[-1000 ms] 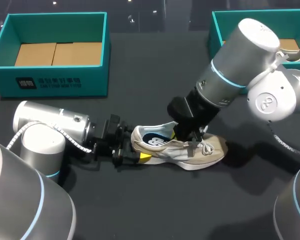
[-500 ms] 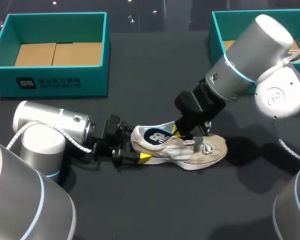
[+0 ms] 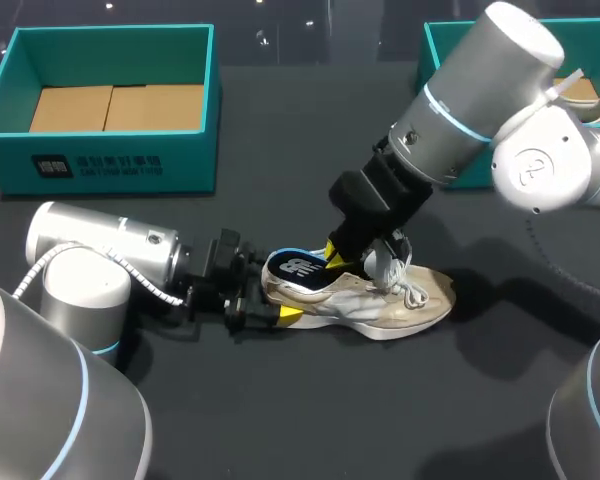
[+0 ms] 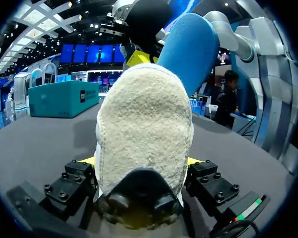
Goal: Take the shoe out of the shoebox, open the shoe tongue, remove and reinsert the insole, then place the shoe into the shoebox
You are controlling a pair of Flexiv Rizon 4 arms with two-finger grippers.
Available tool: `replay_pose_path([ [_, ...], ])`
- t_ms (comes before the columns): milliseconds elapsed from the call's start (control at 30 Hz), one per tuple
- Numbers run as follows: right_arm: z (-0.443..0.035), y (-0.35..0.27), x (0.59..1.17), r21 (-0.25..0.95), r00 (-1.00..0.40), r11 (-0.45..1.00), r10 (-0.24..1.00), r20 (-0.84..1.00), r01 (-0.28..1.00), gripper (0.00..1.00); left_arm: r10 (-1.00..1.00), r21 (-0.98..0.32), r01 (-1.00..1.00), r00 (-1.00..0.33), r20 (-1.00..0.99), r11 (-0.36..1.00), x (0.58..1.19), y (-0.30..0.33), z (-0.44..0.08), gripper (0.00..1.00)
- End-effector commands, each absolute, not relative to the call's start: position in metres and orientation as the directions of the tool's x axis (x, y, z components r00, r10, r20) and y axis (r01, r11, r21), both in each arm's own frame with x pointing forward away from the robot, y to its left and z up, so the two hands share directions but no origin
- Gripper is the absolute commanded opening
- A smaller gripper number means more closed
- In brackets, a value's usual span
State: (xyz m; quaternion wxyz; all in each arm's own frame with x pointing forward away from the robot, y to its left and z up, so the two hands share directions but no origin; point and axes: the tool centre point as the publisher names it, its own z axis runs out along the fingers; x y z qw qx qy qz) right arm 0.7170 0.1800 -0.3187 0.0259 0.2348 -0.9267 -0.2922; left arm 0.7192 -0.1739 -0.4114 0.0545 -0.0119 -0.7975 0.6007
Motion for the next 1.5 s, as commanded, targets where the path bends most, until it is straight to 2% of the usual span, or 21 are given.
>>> replay_pose_path([
  [33, -0.321, 0.196, 0.72, 0.554, -0.878, 0.712, -0.473, -0.074, -0.431, 0.0, 0.083, -0.959, -0.047, -0.994, 0.073, 0.279, 0.718, -0.176, -0.416, 0.0],
  [267, -0.315, 0.211, 0.715, 0.54, -0.868, 0.715, -0.492, -0.061, -0.443, 0.0, 0.083, -0.959, -0.047, -0.994, 0.073, 0.279, 0.718, -0.176, -0.416, 0.0],
  [467, -0.311, 0.214, 0.712, 0.495, -0.905, 0.786, -0.424, -0.003, -0.37, 0.0, 0.083, -0.959, -0.047, -0.994, 0.073, 0.279, 0.718, -0.176, -0.416, 0.0],
  [500, -0.311, 0.213, 0.712, 0.495, -0.91, 0.792, -0.414, 0.004, -0.358, 0.1, 0.083, -0.959, -0.047, -0.994, 0.073, 0.279, 0.718, -0.176, -0.416, 0.0],
  [533, -0.31, 0.212, 0.713, 0.503, -0.914, 0.792, -0.405, 0.009, -0.345, 0.25, 0.083, -0.959, -0.047, -0.994, 0.073, 0.279, 0.718, -0.176, -0.416, 0.0],
  [600, -0.31, 0.209, 0.713, 0.491, -0.926, 0.813, -0.375, 0.034, -0.311, 0.4, 0.083, -0.959, -0.047, -0.994, 0.073, 0.279, 0.718, -0.176, -0.416, 0.0],
  [633, -0.31, 0.208, 0.713, 0.491, -0.93, 0.818, -0.366, 0.042, -0.3, 0.44, 0.083, -0.959, -0.047, -0.994, 0.073, 0.279, 0.718, -0.176, -0.416, 0.0],
  [733, -0.311, 0.202, 0.712, 0.49, -0.945, 0.838, -0.318, 0.079, -0.241, 0.49, 0.083, -0.959, -0.047, -0.994, 0.073, 0.279, 0.718, -0.176, -0.416, 0.0],
  [767, -0.313, 0.2, 0.712, 0.491, -0.95, 0.845, -0.295, 0.099, -0.211, 0.54, 0.083, -0.959, -0.047, -0.994, 0.073, 0.279, 0.718, -0.176, -0.416, 0.0],
  [800, -0.314, 0.197, 0.712, 0.49, -0.957, 0.854, -0.265, 0.119, -0.176, 0.64, 0.083, -0.959, -0.047, -0.994, 0.073, 0.279, 0.718, -0.176, -0.416, 0.0],
  [833, -0.315, 0.195, 0.712, 0.486, -0.96, 0.861, -0.245, 0.132, -0.153, 0.68, 0.083, -0.959, -0.047, -0.994, 0.073, 0.279, 0.718, -0.176, -0.416, 0.0],
  [1000, -0.318, 0.191, 0.714, 0.477, -0.972, 0.877, -0.153, 0.179, -0.05, 0.63, 0.083, -0.959, -0.047, -0.994, 0.073, 0.279, 0.718, -0.176, -0.416, 0.0],
  [1100, -0.323, 0.191, 0.717, 0.457, -0.97, 0.889, -0.111, 0.217, 0.0, 0.65, 0.083, -0.959, -0.047, -0.994, 0.073, 0.279, 0.718, -0.176, -0.416, 0.0],
  [1167, -0.327, 0.192, 0.718, 0.469, -0.966, 0.883, -0.098, 0.24, 0.027, 0.73, 0.083, -0.959, -0.047, -0.994, 0.073, 0.279, 0.718, -0.176, -0.416, 0.0],
  [1200, -0.328, 0.193, 0.718, 0.461, -0.965, 0.886, -0.082, 0.249, 0.043, 0.75, 0.083, -0.959, -0.047, -0.994, 0.073, 0.279, 0.718, -0.176, -0.416, 0.0],
  [1333, -0.329, 0.195, 0.717, 0.481, -0.967, 0.873, -0.043, 0.251, 0.087, 0.63, 0.083, -0.959, -0.047, -0.994, 0.073, 0.279, 0.718, -0.176, -0.416, 0.0],
  [1400, -0.328, 0.196, 0.718, 0.485, -0.967, 0.869, -0.036, 0.252, 0.094, 0.52, 0.083, -0.959, -0.047, -0.994, 0.073, 0.279, 0.718, -0.176, -0.416, 0.0],
  [1500, -0.327, 0.198, 0.718, 0.484, -0.966, 0.869, -0.028, 0.258, 0.104, 0.49, 0.083, -0.959, -0.047, -0.994, 0.073, 0.279, 0.718, -0.176, -0.416, 0.0],
])
